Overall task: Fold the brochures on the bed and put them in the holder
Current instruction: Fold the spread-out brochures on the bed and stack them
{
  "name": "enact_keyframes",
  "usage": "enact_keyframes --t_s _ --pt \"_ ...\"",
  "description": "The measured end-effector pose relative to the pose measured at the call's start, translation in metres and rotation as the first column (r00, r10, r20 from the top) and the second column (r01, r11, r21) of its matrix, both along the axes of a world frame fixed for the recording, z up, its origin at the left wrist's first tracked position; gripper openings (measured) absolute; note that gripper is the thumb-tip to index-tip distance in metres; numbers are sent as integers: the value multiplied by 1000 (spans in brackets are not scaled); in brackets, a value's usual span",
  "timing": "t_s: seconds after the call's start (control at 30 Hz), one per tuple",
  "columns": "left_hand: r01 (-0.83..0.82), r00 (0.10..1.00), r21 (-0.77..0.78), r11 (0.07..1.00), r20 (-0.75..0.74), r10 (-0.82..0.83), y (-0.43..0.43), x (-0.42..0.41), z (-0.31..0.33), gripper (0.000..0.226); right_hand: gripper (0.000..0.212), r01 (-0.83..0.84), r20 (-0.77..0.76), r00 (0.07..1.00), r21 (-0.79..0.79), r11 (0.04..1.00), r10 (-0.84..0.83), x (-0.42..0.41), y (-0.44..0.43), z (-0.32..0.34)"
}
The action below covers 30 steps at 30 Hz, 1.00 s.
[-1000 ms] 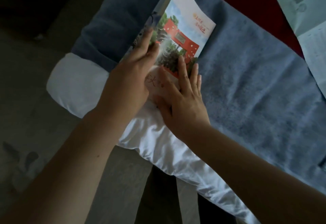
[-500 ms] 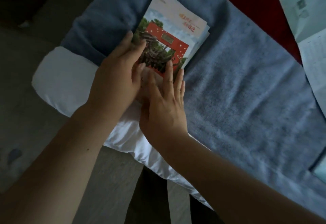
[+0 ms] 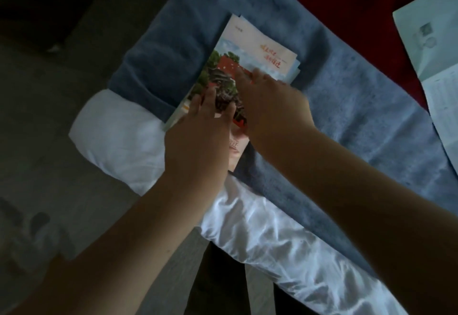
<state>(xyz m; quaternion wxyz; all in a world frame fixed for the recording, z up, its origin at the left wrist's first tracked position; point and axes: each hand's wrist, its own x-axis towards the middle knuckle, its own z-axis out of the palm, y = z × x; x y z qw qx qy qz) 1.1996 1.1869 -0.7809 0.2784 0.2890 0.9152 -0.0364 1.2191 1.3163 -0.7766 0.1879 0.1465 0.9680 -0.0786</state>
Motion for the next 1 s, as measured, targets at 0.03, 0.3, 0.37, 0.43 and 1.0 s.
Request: enact_keyframes --t_s 0.03,0.3,0.37,0.43,1.0 --pt "-1 1000 -16 1000 10 1 4 -4 -1 60 78 -8 23 1000 13 1000 7 -3 0 0" --pt "-29 993 -91 995 114 39 26 -10 2 113 89 -66 146 987 22 998 63 -10 10 -34" --pt "-25 993 -106 994 113 37 29 -12 -1 108 93 -61 180 982 8 998 59 -11 11 -42" --pt "-8 993 -134 991 113 23 30 -13 -4 91 92 -45 189 981 -2 999 44 -13 9 -47" --pt "-6 998 96 995 -54 11 92 55 5 78 66 -29 -133 991 -227 973 -1 113 87 -36"
